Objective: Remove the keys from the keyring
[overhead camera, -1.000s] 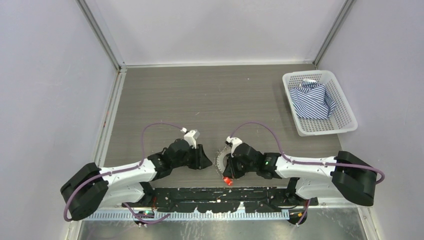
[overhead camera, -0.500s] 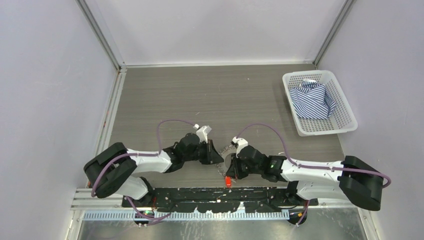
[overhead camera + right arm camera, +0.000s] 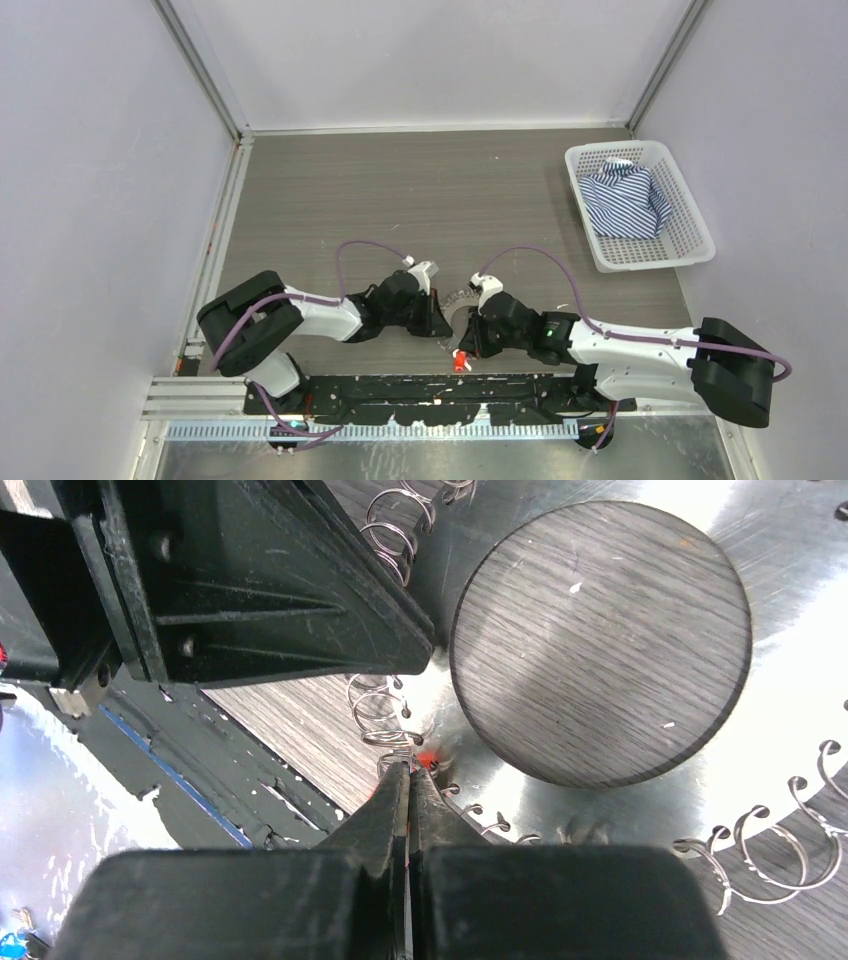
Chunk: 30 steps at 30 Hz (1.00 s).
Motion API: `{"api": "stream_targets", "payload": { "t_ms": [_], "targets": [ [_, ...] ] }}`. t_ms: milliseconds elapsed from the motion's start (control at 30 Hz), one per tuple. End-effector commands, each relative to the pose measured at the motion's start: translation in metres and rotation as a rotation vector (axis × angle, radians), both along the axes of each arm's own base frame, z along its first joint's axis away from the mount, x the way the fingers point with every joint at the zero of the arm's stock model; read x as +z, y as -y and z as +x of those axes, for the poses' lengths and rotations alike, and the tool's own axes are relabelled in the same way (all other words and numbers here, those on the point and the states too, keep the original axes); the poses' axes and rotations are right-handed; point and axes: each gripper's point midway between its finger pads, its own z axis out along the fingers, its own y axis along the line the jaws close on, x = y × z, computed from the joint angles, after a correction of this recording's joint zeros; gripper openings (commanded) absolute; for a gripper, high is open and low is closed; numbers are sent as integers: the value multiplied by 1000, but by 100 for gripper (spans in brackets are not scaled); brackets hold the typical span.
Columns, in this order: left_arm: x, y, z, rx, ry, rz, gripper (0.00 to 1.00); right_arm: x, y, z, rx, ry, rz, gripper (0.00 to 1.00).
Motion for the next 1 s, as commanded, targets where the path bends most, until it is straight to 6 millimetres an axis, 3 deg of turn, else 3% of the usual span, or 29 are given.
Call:
{"api": "stream_targets", "payload": {
  "t_ms": [0, 267, 500, 800, 967],
  "targets": [
    [-2, -2, 7, 15, 38, 27, 1, 8, -1, 3, -15, 12, 6, 1],
    [-19, -17, 10, 38, 49, 124, 1, 6, -5, -9, 55, -31, -32, 1],
    [-30, -29, 18, 86, 41, 184, 1, 35, -1, -1, 49, 50, -20, 1],
    [-29, -37, 22, 92, 59, 195, 1, 20, 4, -3, 67, 26, -102, 1],
    [-30, -44, 26, 97, 62, 209, 1, 25, 2, -5, 81, 27, -92, 1]
  ]
}}
